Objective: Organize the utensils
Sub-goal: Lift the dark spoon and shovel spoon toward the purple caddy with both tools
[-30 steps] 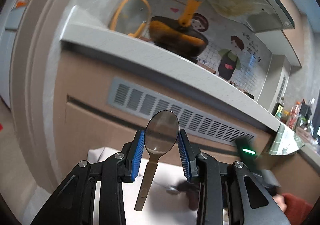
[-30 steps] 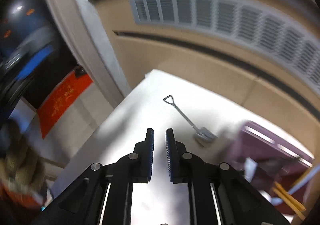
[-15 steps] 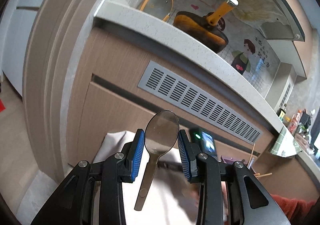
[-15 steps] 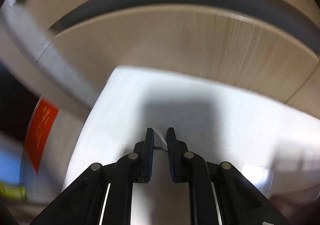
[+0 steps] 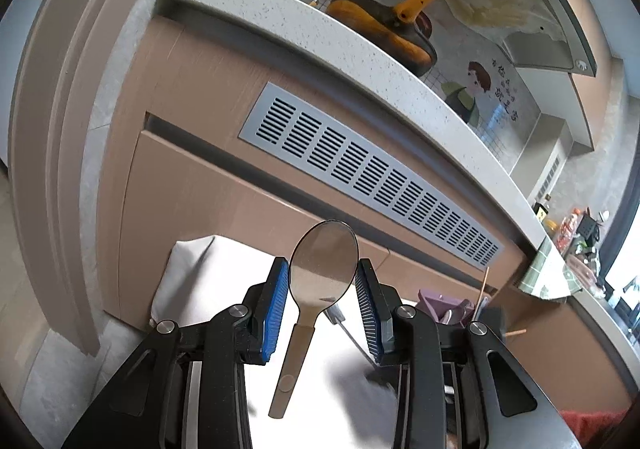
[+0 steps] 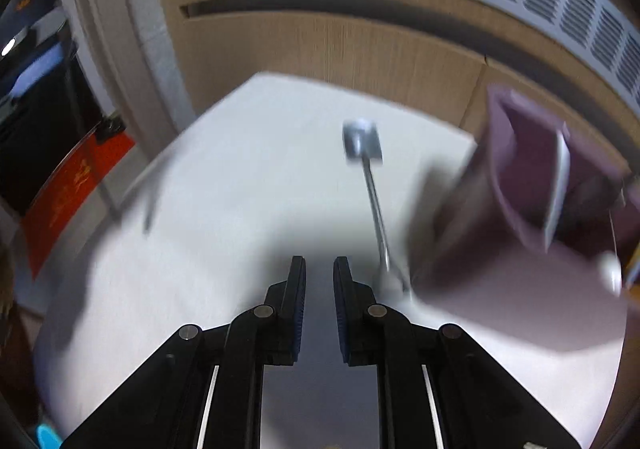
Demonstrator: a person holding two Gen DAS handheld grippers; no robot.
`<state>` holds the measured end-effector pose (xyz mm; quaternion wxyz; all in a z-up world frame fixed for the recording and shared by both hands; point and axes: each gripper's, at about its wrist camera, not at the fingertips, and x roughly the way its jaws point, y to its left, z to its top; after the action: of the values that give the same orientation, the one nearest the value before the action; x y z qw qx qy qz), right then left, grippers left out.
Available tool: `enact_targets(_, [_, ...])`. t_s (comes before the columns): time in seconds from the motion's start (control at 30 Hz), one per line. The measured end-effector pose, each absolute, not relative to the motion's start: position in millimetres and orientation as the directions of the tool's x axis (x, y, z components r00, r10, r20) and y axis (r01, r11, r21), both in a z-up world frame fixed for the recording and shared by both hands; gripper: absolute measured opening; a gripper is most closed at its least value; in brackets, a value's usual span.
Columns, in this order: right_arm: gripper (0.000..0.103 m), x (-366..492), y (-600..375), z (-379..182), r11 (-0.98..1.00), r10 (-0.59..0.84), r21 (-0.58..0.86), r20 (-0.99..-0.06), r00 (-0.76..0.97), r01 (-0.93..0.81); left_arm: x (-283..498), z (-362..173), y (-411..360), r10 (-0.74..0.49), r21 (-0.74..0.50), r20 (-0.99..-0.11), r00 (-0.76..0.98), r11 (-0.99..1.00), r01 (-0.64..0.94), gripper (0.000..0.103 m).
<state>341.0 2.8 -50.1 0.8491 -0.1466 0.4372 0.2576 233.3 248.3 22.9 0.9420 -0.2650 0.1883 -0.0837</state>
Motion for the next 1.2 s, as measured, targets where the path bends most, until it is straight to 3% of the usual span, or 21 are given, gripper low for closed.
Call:
enact_targets(0.13, [0.013,387.0,36.2,-61.0,0.835,0.285,-0.007,-0.85,0.444,-0.55,232.1,22.2,251.9,-0.236,-0.536,-0.313,0.92,0.844,0.034,0.035])
enact_targets(0.2, [0.013,398.6,47.6,-62.2,0.843,0.207,-0.08,-0.865,0.457,-0.532,229.9,21.7,255.7,-0.229,-0.545,-0.311,0.922,0.838,0.024,0.035])
enact_targets(0.33, [0.014,399.7,39.1,-60.9,0.854,0.141,-0.166,-0.838,0.527,-0.493,229.0,17.9,263.1,-0.225,-0.57,-0.305,0.925,0.821,0.012,0.035])
enact_targets(0.47, [0.008,412.0,25.1,-59.6,0.871,0.085,-0.224,-0.808,0.582,-0.438,231.4,10.7,265.0,-0.231,-0.588,-0.319,0.919,0.809,-0.001,0.035])
enact_targets(0.53, [0.015,421.6,14.5,-59.8,0.881,0.143,-0.151,-0.82,0.554,-0.449,233.5,7.7,265.0,-0.24,-0.595,-0.327,0.914,0.804,-0.002,0.035])
enact_targets(0.63, [0.017,433.3,-0.8,-56.5,0.863,0.333,0.067,-0.82,0.465,-0.5,234.6,6.6,264.2,-0.243,-0.594,-0.333,0.911,0.805,-0.003,0.035])
enact_targets(0.67, [0.022,438.7,-5.7,-57.0,0.858,0.381,0.135,-0.815,0.436,-0.496,234.4,6.6,263.7,-0.241,-0.592,-0.335,0.911,0.806,-0.004,0.035])
enact_targets(0.77, [0.03,452.7,-12.6,-63.8,0.852,0.438,0.224,-0.801,0.408,-0.474,234.3,6.9,263.2,-0.238,-0.587,-0.34,0.91,0.809,-0.008,0.035])
enact_targets(0.93, [0.042,450.9,-4.1,-65.3,0.838,0.415,0.152,-0.802,0.429,-0.525,237.5,7.2,259.5,-0.238,-0.578,-0.353,0.905,0.816,-0.011,0.035])
enact_targets(1.1, [0.046,445.0,15.7,-66.2,0.833,0.308,-0.004,-0.827,0.47,-0.553,242.4,10.3,250.1,-0.25,-0.557,-0.368,0.896,0.83,0.004,0.035])
enact_targets(1.13, [0.046,443.6,19.7,-66.0,0.828,0.298,-0.024,-0.829,0.474,-0.561,242.6,11.3,248.4,-0.25,-0.553,-0.369,0.895,0.833,0.005,0.035])
enact_targets(1.2, [0.035,441.9,18.5,-63.4,0.817,0.309,-0.028,-0.822,0.478,-0.577,243.7,14.0,245.1,-0.25,-0.547,-0.373,0.894,0.837,0.006,0.035])
